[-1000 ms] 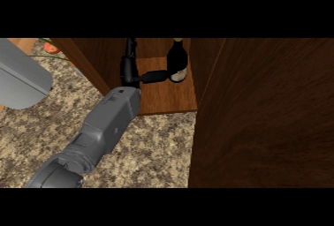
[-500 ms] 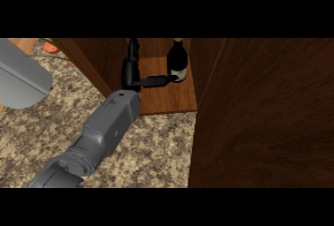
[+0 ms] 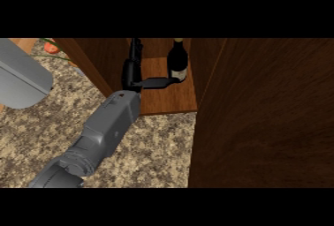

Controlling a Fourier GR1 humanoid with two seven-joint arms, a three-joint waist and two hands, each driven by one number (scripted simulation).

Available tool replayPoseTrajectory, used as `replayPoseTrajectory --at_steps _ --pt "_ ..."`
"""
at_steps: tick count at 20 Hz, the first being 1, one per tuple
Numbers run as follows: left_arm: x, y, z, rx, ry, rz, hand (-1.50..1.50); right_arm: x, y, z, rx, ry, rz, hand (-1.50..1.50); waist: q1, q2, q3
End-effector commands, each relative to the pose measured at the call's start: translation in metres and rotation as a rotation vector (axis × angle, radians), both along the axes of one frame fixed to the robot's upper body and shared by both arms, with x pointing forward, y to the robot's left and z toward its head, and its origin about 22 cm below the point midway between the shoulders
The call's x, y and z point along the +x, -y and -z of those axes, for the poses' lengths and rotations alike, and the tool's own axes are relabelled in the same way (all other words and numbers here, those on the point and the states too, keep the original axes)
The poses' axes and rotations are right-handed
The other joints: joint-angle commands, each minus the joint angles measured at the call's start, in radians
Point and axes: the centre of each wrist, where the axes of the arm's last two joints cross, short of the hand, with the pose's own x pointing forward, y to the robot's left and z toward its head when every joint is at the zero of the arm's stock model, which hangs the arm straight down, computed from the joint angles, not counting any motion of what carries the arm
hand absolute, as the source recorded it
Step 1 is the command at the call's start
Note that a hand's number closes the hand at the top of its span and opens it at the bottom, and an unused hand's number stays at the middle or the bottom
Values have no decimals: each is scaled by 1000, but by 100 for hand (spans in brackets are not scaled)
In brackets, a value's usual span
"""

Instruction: Pick up the wine, place it into the cabinet and close the cabinet

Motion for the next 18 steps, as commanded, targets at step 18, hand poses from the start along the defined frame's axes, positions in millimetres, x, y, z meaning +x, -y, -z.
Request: replayPoseTrajectory --at_steps 18 --pt "-32 0 31 -131 -26 31 -150 0 -6 -7 7 5 -1 -150 20 -27 1"
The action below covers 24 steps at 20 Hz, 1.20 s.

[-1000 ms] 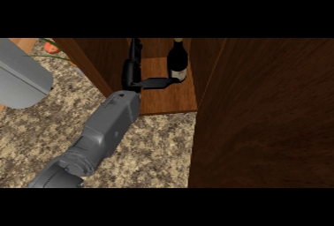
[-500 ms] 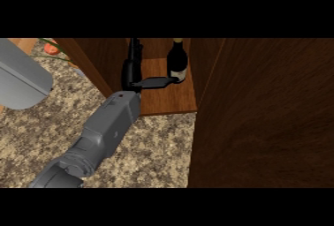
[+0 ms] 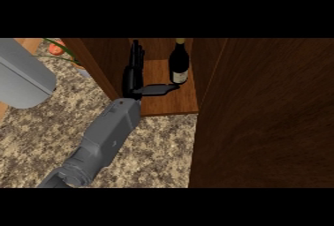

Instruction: Pick up the wine, place it into the cabinet and close the cabinet

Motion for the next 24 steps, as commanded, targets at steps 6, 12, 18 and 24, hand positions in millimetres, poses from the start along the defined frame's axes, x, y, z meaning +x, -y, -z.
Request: replayPoseTrajectory --at_steps 6,12,18,24 --pt "-64 26 32 -13 -47 36 -150 -16 18 -8 -9 23 60 -150 49 -7 1" --pt "-118 63 15 -15 -29 52 -150 -21 21 -6 -3 1 80 -150 71 -10 2" --pt "-156 52 8 -82 24 64 -150 -16 12 8 5 14 84 -150 72 -6 1" --pt "-193 43 -29 -79 6 7 -150 -12 17 -15 -3 18 91 -150 77 -7 1"
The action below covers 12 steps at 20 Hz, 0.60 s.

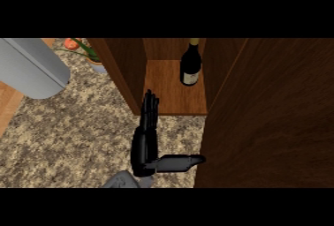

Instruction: Pick up the wine, place it into the cabinet and close the cabinet

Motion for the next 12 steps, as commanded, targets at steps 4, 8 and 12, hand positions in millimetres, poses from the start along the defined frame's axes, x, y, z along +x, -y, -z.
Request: replayPoseTrajectory --at_steps 4,8,12 --pt "-37 -43 -29 -3 5 -18 -150 -20 1 2 25 26 -28 -150 -2 1 0" --pt "-68 -48 -30 -60 11 6 -150 -12 8 1 13 3 -79 -150 -1 3 0" --pt "-92 -52 -39 -31 13 72 -150 -15 1 12 44 -33 -112 -150 -2 2 0"
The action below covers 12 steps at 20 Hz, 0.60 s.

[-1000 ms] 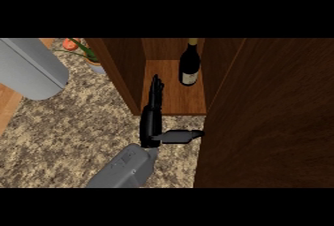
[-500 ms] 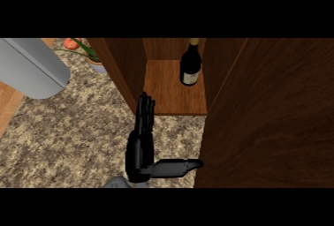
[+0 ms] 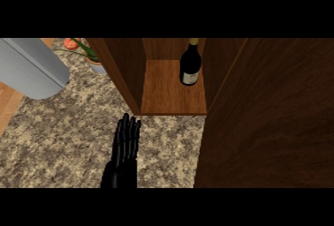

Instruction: Pick up the wine, place it into the cabinet and close the cabinet

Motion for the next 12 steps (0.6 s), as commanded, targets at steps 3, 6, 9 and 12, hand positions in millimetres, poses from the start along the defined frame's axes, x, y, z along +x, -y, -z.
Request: replayPoseTrajectory --at_steps 3,6,9,12 --pt "-18 -45 -2 25 12 77 -150 -19 3 -6 -10 -28 -136 150 -2 1 -1" --pt "-24 -56 -15 34 18 89 -150 -21 -1 -5 -37 -33 -164 150 0 0 0" --pt "-16 -72 -16 20 26 116 -150 -21 13 -4 -72 -11 -160 150 -5 2 0" --pt "-25 -87 -13 18 29 118 -150 -21 3 1 -29 -38 -213 150 -3 2 0"
